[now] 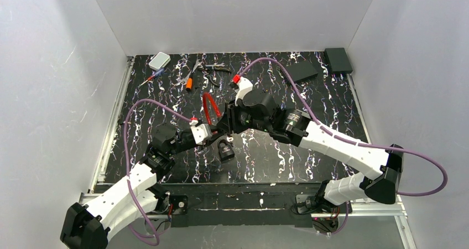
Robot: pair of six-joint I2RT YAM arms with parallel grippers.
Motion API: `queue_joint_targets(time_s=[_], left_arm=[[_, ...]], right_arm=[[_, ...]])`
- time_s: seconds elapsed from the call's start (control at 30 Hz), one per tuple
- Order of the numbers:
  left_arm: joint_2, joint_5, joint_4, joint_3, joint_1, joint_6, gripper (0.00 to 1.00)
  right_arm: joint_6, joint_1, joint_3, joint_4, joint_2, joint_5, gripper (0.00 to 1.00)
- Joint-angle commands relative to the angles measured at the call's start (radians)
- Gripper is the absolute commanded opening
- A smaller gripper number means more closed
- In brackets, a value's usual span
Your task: Unlock with the key
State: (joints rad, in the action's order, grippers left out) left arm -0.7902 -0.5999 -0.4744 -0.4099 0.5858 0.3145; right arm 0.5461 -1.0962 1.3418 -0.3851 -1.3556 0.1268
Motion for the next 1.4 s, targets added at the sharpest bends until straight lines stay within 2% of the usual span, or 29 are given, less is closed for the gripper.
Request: queue_joint_targets(time_s=[0.0,0.57,0.8,1.07,1.13,1.23,1.27,1.37], left_arm=[[0.002,0.026,0.011,-0.047,0.005,0.023,0.00],[0.004,0.084,0.034,-0.058,0.006,0.029,0.00],[-0.146,0.325,0.034,-0.148,0.006,0.001,0.00],[-0.241,0.378,0.033,-0.173,0.006,0.011,0.00],[-0.268,0.436,0.032,-0.177,0.006,-0.005,0.14],[-0.321,0.495,0.031,-0.182,0.005,-0.019,0.21],[-0.341,0.515,0.027,-0.183,0.003,-0.025,0.27],[-0.405,0.638,0.015,-0.202,-0.009,-0.089,0.59]], right_arm=[[0.000,-0.005,0.001,0.089,0.063,0.004,0.01],[0.003,-0.005,-0.040,0.153,0.090,0.025,0.01],[0.001,-0.005,-0.123,0.270,0.085,0.121,0.01],[-0.046,0.010,-0.183,0.407,0.044,0.263,0.01],[-0.047,0.032,-0.198,0.437,0.022,0.259,0.01],[-0.024,0.083,-0.219,0.476,-0.017,0.196,0.01],[-0.016,0.090,-0.230,0.495,-0.028,0.176,0.01],[-0.009,0.115,-0.255,0.550,-0.064,0.127,0.01]])
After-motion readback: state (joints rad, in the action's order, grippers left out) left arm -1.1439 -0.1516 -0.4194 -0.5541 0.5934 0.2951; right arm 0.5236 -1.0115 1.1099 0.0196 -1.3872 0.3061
